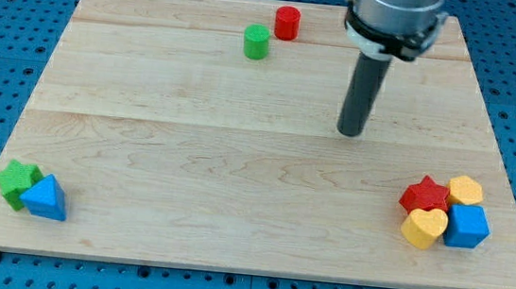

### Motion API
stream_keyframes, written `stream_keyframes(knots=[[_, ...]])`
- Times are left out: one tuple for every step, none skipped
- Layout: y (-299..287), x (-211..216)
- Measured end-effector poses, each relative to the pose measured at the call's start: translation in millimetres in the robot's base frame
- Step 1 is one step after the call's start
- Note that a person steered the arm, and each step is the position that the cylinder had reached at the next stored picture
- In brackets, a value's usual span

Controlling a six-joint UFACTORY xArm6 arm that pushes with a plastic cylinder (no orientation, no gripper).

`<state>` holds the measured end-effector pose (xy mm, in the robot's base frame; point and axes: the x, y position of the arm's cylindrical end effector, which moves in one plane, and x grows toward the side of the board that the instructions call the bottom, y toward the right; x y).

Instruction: Place the red circle right to the green circle

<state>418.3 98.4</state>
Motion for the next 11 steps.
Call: stream_keyframes(knots=[[-20.3,-44.9],[-28.7,-93.6],[-26.7,-135.7],[-29.6,-175.3],[-48.3,-213.6],[-77.1,-225.2],[-90.2,-223.3],[-84.7,-212.8],[-80.5,-200.7],[-71.2,-190.1],[-68.2,-178.1]])
